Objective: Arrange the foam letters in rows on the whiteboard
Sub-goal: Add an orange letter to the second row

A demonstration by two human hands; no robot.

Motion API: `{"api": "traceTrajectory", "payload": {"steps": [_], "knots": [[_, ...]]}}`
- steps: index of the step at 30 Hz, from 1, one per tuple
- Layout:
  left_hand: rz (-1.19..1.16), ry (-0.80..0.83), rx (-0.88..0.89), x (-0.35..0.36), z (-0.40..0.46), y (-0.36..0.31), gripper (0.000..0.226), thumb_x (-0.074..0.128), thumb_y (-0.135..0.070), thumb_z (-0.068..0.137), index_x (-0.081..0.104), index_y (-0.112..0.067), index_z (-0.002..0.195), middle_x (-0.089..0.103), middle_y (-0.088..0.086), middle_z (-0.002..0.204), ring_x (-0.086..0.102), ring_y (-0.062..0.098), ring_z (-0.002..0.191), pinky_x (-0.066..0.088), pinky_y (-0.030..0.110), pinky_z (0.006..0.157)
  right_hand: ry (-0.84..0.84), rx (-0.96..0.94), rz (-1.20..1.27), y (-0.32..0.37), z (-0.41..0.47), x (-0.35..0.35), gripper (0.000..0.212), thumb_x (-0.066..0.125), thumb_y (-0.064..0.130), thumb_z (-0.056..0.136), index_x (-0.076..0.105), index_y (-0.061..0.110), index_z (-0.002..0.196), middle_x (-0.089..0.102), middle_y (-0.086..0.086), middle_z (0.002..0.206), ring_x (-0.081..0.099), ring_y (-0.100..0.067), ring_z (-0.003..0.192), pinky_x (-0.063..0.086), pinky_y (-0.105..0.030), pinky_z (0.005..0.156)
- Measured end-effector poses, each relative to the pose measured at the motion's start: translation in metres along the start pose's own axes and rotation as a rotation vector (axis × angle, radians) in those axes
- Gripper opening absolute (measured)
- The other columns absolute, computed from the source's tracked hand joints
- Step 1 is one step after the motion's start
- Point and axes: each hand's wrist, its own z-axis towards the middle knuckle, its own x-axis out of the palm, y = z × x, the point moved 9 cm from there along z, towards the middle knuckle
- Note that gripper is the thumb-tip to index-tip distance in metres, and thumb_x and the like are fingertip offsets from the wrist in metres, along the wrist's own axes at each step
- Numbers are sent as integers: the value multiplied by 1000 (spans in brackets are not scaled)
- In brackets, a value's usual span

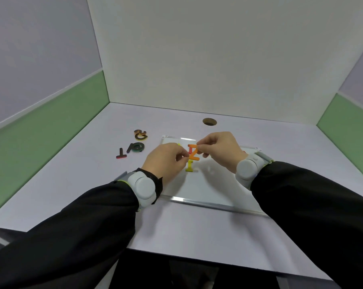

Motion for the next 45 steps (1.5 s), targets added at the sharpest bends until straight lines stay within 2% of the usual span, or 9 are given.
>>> {"api": "traceTrajectory", "payload": {"steps": [6, 9, 13, 19, 22, 26, 29, 34, 45], "knots": [[132, 186, 86, 35, -12, -29, 40, 48, -29, 96, 58, -30, 134, 67, -4, 99, 61, 18, 97, 49, 33, 86, -21, 26, -73, -26, -12, -24, 4, 74, 13, 81, 75, 10, 81, 76, -3, 73, 67, -11, 62, 59, -33, 72], [186, 221, 97, 51, -25, -39, 39, 43, -33, 97, 54, -33, 133, 67, -1, 96, 62, 20, 91, 52, 36, 76, -14, 51, -110, -38, -18, -28, 3, 74, 15, 81, 76, 12, 82, 76, -1, 73, 69, -15, 66, 60, -38, 74], [308, 235, 140, 65, -33, -53, 26, 40, -31, 96, 55, -19, 114, 56, 0, 82, 57, 23, 77, 46, 34, 60, -18, 77, -172, -48, -22, -31, 3, 73, 15, 81, 76, 16, 80, 76, 1, 73, 67, -13, 66, 52, -30, 64], [448, 180, 140, 63, -37, -60, 27, 36, -33, 98, 53, -18, 113, 48, 0, 76, 49, 24, 68, 35, 31, 58, 15, 56, -237, -48, -19, -26, 6, 72, 15, 83, 77, 18, 83, 75, 4, 78, 68, -13, 74, 52, -25, 68], [491, 156, 139, 64, -42, -62, 31, 35, -33, 98, 50, -17, 120, 51, 0, 77, 49, 24, 67, 36, 31, 59, 34, 40, -249, -46, -19, -21, 7, 70, 17, 85, 77, 15, 88, 75, 3, 82, 67, -14, 78, 52, -23, 71], [499, 143, 109, 66, -48, -63, 43, 34, -31, 98, 42, -16, 138, 51, 0, 75, 50, 25, 65, 37, 31, 59, 40, 24, -302, -43, -18, -15, 11, 67, 19, 89, 76, 15, 94, 72, 4, 87, 62, -8, 78, 43, -16, 66], [501, 146, 90, 66, -49, -63, 50, 33, -28, 97, 36, -15, 145, 51, 0, 73, 50, 24, 63, 35, 30, 56, 46, 21, -321, -43, -17, -12, 14, 67, 21, 90, 76, 13, 96, 71, 2, 92, 63, -11, 87, 45, -20, 75], [505, 137, 60, 64, -49, -60, 53, 34, -28, 96, 33, -16, 148, 52, 0, 73, 48, 23, 62, 32, 30, 55, 42, 28, -315, -48, -14, -12, 14, 71, 28, 88, 76, 15, 91, 71, 4, 87, 62, -11, 82, 44, -21, 72], [499, 154, 27, 64, -48, -56, 58, 32, -29, 97, 25, -15, 152, 55, 1, 76, 51, 23, 65, 33, 32, 56, 31, 6, -374, -46, -11, -9, 17, 68, 26, 91, 75, 13, 98, 69, 4, 93, 59, -6, 82, 42, -15, 68]]}}
